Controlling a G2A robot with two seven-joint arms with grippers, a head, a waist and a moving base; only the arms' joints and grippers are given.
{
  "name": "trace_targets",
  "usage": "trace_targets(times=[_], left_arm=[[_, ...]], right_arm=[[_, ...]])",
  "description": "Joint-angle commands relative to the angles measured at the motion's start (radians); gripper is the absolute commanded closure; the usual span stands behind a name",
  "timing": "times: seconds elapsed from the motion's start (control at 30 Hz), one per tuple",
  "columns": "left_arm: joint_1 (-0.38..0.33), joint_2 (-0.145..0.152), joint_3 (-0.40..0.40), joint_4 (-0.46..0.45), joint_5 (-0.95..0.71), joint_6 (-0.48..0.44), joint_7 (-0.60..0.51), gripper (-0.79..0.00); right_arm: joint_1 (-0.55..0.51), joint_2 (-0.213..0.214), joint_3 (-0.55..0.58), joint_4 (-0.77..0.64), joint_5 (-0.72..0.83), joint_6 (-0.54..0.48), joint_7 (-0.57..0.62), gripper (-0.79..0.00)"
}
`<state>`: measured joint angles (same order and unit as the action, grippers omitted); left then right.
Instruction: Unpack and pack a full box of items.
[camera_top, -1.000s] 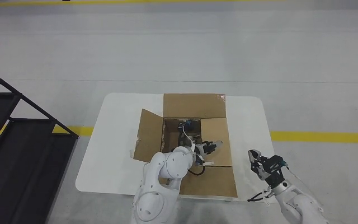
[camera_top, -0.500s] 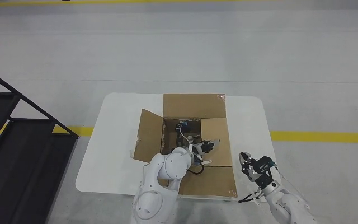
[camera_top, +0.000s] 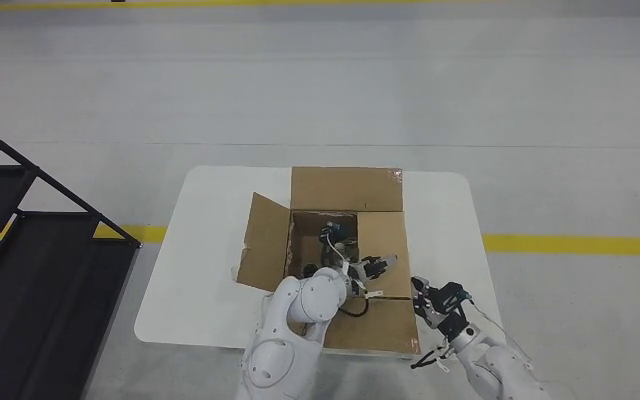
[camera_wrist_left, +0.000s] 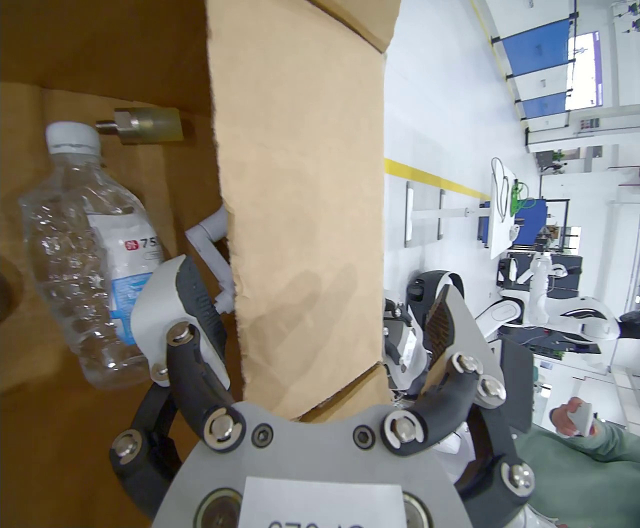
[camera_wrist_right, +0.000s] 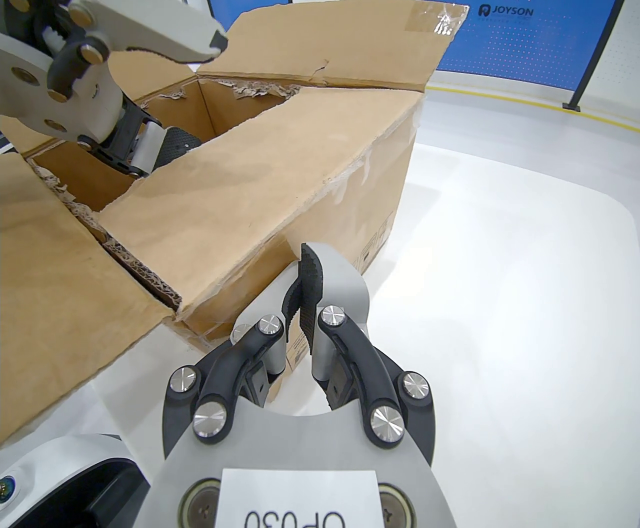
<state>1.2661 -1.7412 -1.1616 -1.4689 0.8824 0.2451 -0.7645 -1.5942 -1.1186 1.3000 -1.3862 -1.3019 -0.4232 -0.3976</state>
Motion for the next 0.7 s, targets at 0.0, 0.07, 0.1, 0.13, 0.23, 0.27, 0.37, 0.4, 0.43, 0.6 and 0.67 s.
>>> trace_targets(times=[0.0, 0.07, 0.1, 0.13, 0.23, 0.27, 0.37, 0.4, 0.43, 0.6, 0.67], left_arm=[[0.01, 0.001, 0.003, -0.013, -0.024, 0.007, -0.004, -0.785], [0.021, 0.002, -0.002, -0.032, -0.069, 0.014, -0.006, -0.785], [0.027, 0.002, -0.005, -0.042, -0.092, 0.019, -0.006, -0.785], [0.032, 0.003, -0.004, -0.052, -0.105, 0.024, -0.009, -0.785], [0.05, 0.007, 0.009, -0.091, -0.109, 0.037, -0.02, -0.785], [0.056, 0.009, 0.014, -0.106, -0.108, 0.043, -0.023, -0.785], [0.071, 0.012, 0.026, -0.152, -0.129, 0.053, -0.03, -0.785], [0.071, 0.013, 0.029, -0.164, -0.135, 0.059, -0.032, -0.785], [0.07, 0.014, 0.033, -0.172, -0.135, 0.067, -0.034, -0.785], [0.049, 0.016, 0.057, -0.2, -0.157, 0.07, -0.033, -0.785], [0.03, 0.016, 0.074, -0.19, -0.165, 0.061, -0.021, -0.785]], right_arm=[[-0.002, -0.001, -0.004, -0.003, -0.001, -0.003, -0.001, 0.0], [-0.005, -0.001, -0.006, -0.007, -0.005, -0.006, -0.002, 0.0], [-0.007, -0.001, -0.006, -0.01, -0.006, -0.007, -0.002, 0.0], [-0.01, -0.001, -0.007, -0.013, -0.006, -0.008, -0.002, 0.0], [-0.018, 0.0, -0.005, -0.027, -0.008, -0.015, -0.003, 0.0], [-0.022, 0.001, -0.004, -0.031, -0.01, -0.016, -0.003, 0.0], [-0.031, 0.002, 0.003, -0.042, -0.009, -0.019, -0.004, 0.0], [-0.034, 0.003, 0.005, -0.045, -0.008, -0.02, -0.004, 0.0], [-0.036, 0.003, 0.008, -0.047, -0.008, -0.021, -0.003, 0.0], [-0.047, 0.005, 0.024, -0.066, -0.003, -0.018, -0.004, 0.0], [-0.057, 0.006, 0.038, -0.078, 0.009, -0.003, -0.011, -0.037]])
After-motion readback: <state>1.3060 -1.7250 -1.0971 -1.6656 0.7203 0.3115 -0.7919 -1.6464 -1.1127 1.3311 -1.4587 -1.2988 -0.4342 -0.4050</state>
